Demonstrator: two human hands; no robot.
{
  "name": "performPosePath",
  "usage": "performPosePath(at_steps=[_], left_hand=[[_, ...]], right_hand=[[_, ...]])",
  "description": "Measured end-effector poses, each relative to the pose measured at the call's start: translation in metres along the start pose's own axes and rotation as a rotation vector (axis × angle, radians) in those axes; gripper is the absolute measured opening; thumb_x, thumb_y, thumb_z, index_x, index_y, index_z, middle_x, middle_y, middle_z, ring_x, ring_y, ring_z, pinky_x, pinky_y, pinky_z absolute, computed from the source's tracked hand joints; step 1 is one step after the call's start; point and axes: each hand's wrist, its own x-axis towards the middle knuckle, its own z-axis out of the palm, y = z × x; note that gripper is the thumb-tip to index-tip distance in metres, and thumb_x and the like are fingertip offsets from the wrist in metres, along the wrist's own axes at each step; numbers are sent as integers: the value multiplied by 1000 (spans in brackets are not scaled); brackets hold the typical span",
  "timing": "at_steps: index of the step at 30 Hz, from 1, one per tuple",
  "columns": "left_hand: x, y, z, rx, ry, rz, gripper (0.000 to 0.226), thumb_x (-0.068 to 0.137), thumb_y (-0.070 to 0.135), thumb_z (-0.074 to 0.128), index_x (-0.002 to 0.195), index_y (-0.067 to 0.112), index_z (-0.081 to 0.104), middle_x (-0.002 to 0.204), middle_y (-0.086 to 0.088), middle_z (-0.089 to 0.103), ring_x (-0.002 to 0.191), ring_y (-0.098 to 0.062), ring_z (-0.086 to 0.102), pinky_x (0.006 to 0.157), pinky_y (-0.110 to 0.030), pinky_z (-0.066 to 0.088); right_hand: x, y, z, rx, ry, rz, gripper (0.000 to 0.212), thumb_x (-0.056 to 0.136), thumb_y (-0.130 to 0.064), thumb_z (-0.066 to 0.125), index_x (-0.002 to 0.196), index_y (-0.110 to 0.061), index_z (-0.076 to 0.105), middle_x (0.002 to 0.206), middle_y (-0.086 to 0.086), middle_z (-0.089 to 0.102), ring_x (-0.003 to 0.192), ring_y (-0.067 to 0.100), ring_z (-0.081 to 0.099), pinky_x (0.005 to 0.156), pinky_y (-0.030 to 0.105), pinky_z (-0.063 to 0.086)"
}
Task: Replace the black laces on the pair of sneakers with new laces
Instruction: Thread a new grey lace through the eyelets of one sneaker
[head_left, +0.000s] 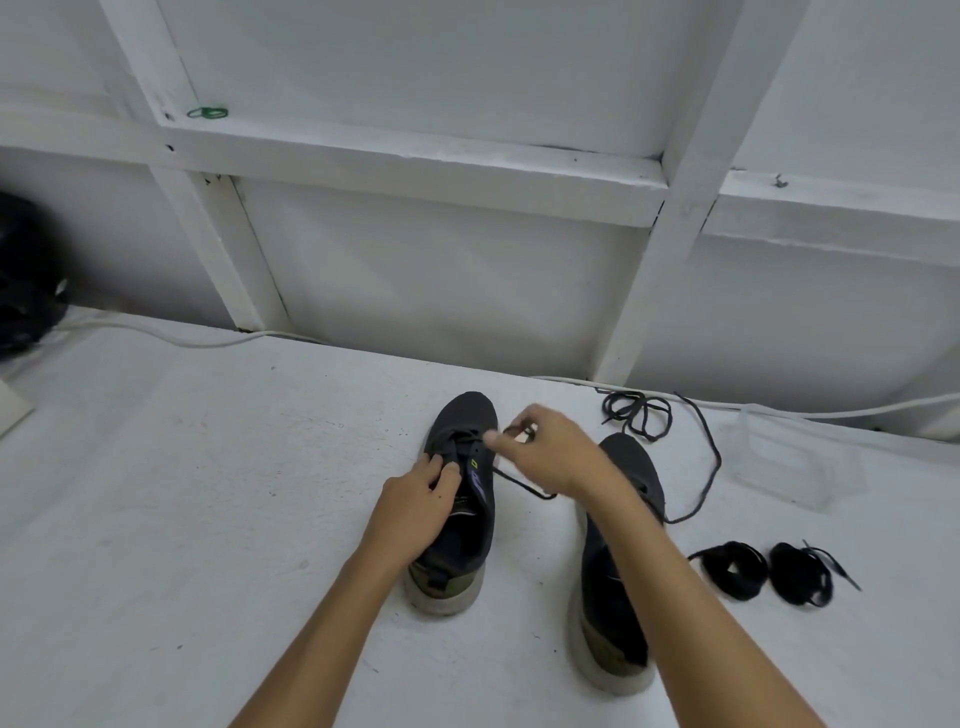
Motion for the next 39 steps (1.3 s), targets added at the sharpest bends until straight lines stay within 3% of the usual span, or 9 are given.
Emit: performPosePath(at_steps=[5,8,10,12,21,26,29,33,39], left_hand=[[-2,2,-2,3,-28,-26,32,105,38,36,75,42,30,119,0,59,100,-17,47,81,-24,31],[1,-4,-1,-4,-45,-20,20,105,41,36,107,38,56,150,-3,48,121,-18,49,90,-27,37],[4,-9,0,3,-57,-39,49,103,46,35,147,27,46,160,2,34,140,-21,39,110,-33,34],[7,-12,1,-8,-47,-50,56,103,48,34,153,24,36,161,3,30,144,-23,35,115,-34,30],[11,-15,3,-11,-9,-26,51,101,45,41,147,23,47,146,3,51,126,-18,50,103,-30,41],[19,-4,-3,52,123,346,49,93,20,62,140,27,54,134,7,60,117,-9,54,98,-22,43],[26,9,-4,39,132,472,19,92,23,66,110,23,70,107,9,69,96,-4,59,84,-24,50],[36,9,-18,-336,245,236,14,97,32,59,89,23,66,85,11,73,85,1,65,78,-22,48],[52,-44,-44,-606,492,-231,20,101,28,48,95,13,61,91,-5,72,77,-14,66,67,-33,50]], right_hand=[[8,1,27,-277,-98,-49,32,94,-40,66,113,-14,69,108,2,67,96,25,65,71,27,46],[6,0,24,-177,-108,-155,17,98,-27,62,98,-14,72,78,-4,63,74,15,61,66,26,44],[1,-3,11,133,-67,-169,17,99,-28,60,93,-17,72,61,-13,55,51,6,50,51,21,42],[1,-2,-5,315,22,-174,19,99,-30,58,89,-21,72,54,-13,51,48,10,48,43,18,38],[1,-3,0,249,143,-207,28,98,-35,60,81,-14,68,55,-11,45,55,10,46,52,20,43],[-6,-9,-3,288,47,-276,22,93,-29,66,75,-20,74,54,-11,47,53,7,42,48,16,36],[-9,-9,0,340,0,-303,25,94,-29,67,71,-21,71,56,-8,52,53,9,44,52,23,39],[-4,1,0,430,155,-246,9,93,-39,69,90,-33,76,67,-5,58,60,9,51,51,22,45],[13,29,-4,209,301,-92,31,93,-48,65,117,-30,67,101,-13,68,88,3,64,76,21,47]])
